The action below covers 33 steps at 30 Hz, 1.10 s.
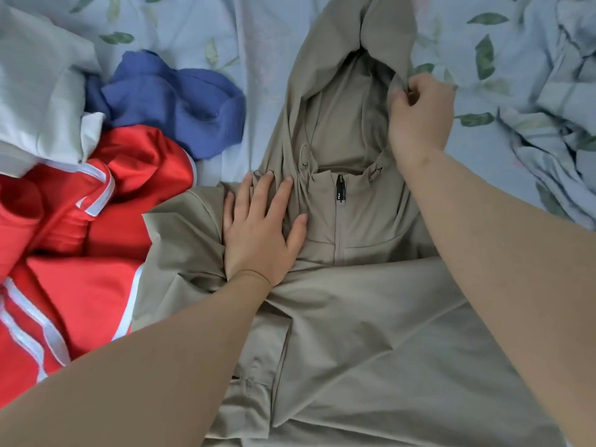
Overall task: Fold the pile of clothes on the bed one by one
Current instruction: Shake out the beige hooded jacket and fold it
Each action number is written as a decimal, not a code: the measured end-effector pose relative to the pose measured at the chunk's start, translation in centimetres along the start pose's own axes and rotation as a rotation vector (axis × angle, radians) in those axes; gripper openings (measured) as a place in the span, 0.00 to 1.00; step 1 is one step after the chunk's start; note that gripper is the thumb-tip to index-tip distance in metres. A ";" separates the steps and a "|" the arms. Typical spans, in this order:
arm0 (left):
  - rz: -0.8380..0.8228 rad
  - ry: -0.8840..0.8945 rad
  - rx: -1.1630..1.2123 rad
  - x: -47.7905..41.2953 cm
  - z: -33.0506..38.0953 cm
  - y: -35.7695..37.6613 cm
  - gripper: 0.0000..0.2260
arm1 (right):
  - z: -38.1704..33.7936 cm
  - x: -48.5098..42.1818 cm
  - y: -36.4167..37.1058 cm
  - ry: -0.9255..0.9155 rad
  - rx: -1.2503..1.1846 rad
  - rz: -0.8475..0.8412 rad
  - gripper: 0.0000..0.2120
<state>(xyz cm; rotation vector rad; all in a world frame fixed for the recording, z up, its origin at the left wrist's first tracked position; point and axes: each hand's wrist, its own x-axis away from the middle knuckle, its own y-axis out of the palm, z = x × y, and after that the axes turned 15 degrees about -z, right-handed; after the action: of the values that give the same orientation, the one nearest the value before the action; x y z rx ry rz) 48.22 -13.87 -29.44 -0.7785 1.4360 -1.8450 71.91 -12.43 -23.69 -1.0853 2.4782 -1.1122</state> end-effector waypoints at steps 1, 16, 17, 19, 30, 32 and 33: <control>-0.023 0.003 0.019 0.1 0.0 -0.2 0.25 | -0.5 0.9 0.0 -0.033 -0.010 -0.004 0.17; -0.137 -0.716 1.362 0.8 1.4 -10.5 0.18 | 1.1 25.3 -4.8 -0.007 0.052 -0.441 0.05; -0.209 -0.743 1.426 1.3 2.1 -10.9 0.19 | 1.2 25.5 -5.0 0.090 0.004 -0.462 0.06; -0.345 -0.779 1.535 2.2 3.2 -11.4 0.19 | 0.2 24.6 -5.2 0.212 -0.198 -0.367 0.08; -0.305 -0.886 1.697 7.5 -1.0 -12.6 0.18 | -3.2 13.1 -1.5 0.566 -0.827 -0.356 0.20; -0.326 -0.881 1.697 8.4 -2.1 -12.6 0.17 | -3.3 12.3 -1.9 0.620 -0.922 -0.341 0.18; -0.350 -0.881 1.700 8.9 -2.4 -12.5 0.16 | -3.0 12.1 -1.7 0.658 -1.002 -0.315 0.19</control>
<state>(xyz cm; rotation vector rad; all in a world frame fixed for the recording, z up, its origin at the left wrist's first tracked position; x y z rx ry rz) 39.18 -17.40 -17.27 -0.6607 -0.8918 -1.7685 62.96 -20.03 -19.25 -1.5537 3.6453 -0.1816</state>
